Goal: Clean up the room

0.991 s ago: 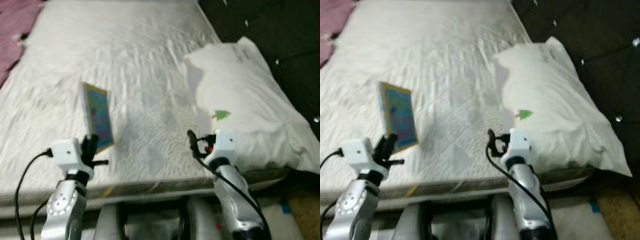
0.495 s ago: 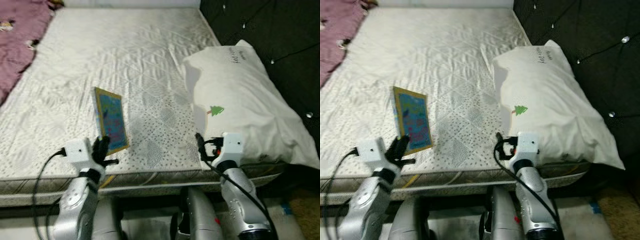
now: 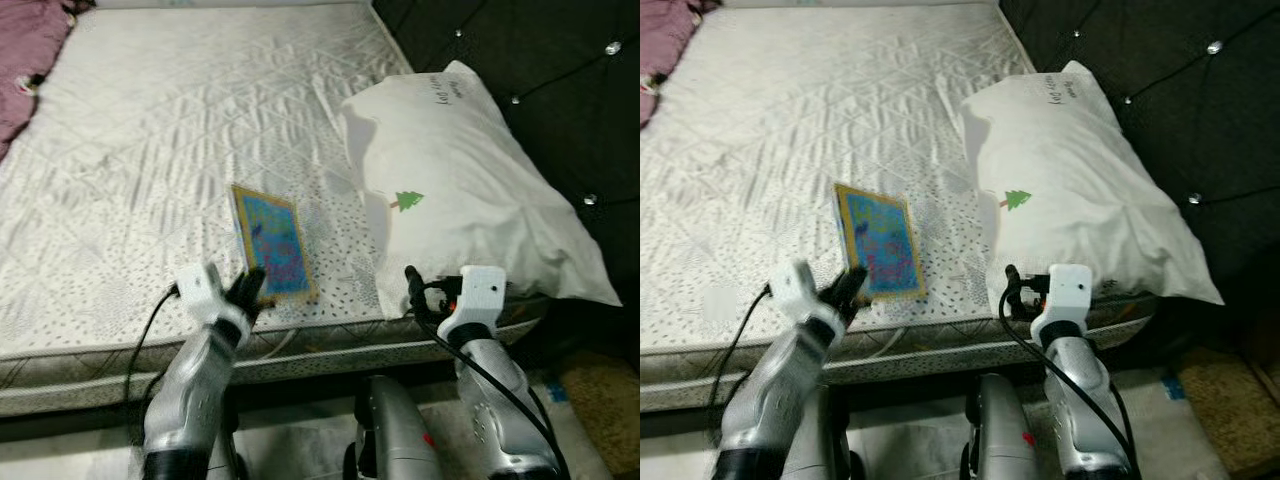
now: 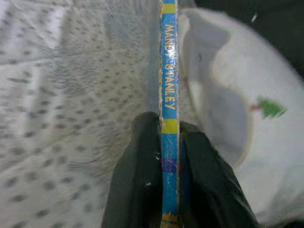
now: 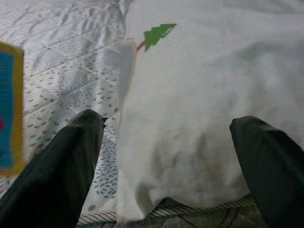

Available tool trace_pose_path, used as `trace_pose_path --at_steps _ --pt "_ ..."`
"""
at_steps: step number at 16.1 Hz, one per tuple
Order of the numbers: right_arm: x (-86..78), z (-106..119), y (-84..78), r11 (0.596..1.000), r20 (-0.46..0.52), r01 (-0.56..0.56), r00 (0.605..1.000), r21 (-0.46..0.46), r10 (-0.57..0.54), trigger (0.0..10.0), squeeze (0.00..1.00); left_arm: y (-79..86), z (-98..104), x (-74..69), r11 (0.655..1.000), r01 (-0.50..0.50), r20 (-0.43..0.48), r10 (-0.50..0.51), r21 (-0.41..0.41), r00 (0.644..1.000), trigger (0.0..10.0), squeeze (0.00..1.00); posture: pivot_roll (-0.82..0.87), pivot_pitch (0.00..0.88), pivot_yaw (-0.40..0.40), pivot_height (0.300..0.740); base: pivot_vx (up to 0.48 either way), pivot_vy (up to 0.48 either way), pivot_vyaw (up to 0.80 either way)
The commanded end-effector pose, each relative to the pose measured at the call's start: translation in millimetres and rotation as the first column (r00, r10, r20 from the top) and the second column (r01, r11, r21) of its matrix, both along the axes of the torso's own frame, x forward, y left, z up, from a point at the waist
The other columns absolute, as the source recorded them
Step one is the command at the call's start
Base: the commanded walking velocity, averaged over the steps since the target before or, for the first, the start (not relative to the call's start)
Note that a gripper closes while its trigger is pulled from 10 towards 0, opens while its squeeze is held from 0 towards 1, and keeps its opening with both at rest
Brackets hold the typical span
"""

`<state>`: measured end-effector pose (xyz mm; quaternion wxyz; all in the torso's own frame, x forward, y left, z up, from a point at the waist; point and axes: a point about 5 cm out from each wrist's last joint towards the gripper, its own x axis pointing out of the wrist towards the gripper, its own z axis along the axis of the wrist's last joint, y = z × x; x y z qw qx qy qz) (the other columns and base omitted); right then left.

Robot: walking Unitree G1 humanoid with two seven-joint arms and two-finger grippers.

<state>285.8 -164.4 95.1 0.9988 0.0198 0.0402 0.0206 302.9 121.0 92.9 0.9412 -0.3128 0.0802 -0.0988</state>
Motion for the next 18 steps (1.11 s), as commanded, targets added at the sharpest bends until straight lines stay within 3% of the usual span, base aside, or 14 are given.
trace_pose_path --at_steps 1,4,5,7,10,12,13,15,18 --pt "-2.6 4.7 -3.3 1.000 0.009 -0.002 1.000 -0.014 0.002 10.0 0.00 -10.2 0.2 2.2 0.998 0.046 0.000 -0.046 -0.051 0.999 10.0 0.00 -0.11 0.158 -0.054 0.590 0.000 0.000 0.00" --pt "-12.5 13.8 -12.5 0.999 0.017 -0.008 1.000 -0.039 0.009 10.0 0.00 -25.3 -2.9 13.9 0.981 0.116 -0.038 -0.123 -0.158 0.992 10.0 0.00 -0.16 0.164 -0.059 0.590 0.000 0.000 0.00" --pt "-17.5 16.5 -18.5 0.998 0.015 -0.003 1.000 -0.055 0.004 10.0 0.00 -30.8 -7.3 18.0 0.962 0.124 -0.080 -0.148 -0.244 0.986 10.0 0.00 -0.18 0.169 -0.061 0.590 0.000 0.000 0.00" --pt "-21.1 22.1 -27.6 0.996 0.019 0.011 1.000 -0.088 -0.009 10.0 0.00 -41.3 -18.4 18.5 0.932 0.133 -0.154 -0.194 -0.338 0.969 10.0 0.00 -0.21 0.177 -0.065 0.590 0.000 0.000 0.00" --pt "-29.9 26.2 -39.5 0.992 -0.003 0.005 1.000 -0.123 -0.006 10.0 0.00 -61.0 -27.6 17.2 0.897 0.202 -0.232 -0.310 -0.393 0.922 10.0 0.00 -0.23 0.180 -0.067 0.590 0.000 0.000 0.00" --pt "-37.8 25.6 -42.0 0.989 -0.015 -0.006 1.000 -0.148 0.004 10.0 0.00 -63.9 -31.6 18.5 0.893 0.206 -0.278 -0.333 -0.399 0.901 10.0 0.00 -0.24 0.180 -0.069 0.590 0.000 0.000 0.00" --pt "-43.3 25.4 -42.6 0.987 -0.022 -0.013 1.000 -0.158 0.010 10.0 0.00 -60.7 -32.7 21.6 0.907 0.234 -0.285 -0.341 -0.350 0.896 10.0 0.00 -0.25 0.182 -0.073 0.590 0.000 0.000 0.00" --pt "-47.2 24.0 -44.4 0.985 -0.040 -0.020 0.999 -0.169 0.013 10.0 0.00 -52.1 -30.4 27.7 0.912 0.236 -0.270 -0.333 -0.334 0.904 10.0 0.00 -0.26 0.183 -0.075 0.590 0.000 0.000 0.00" --pt "-47.2 23.7 -46.1 0.985 -0.046 -0.019 0.999 -0.172 0.011 10.0 0.00 -35.9 -29.9 34.3 0.940 0.234 -0.267 -0.299 -0.249 0.916 10.0 0.00 -0.25 0.180 -0.077 0.590 0.000 0.000 0.00"
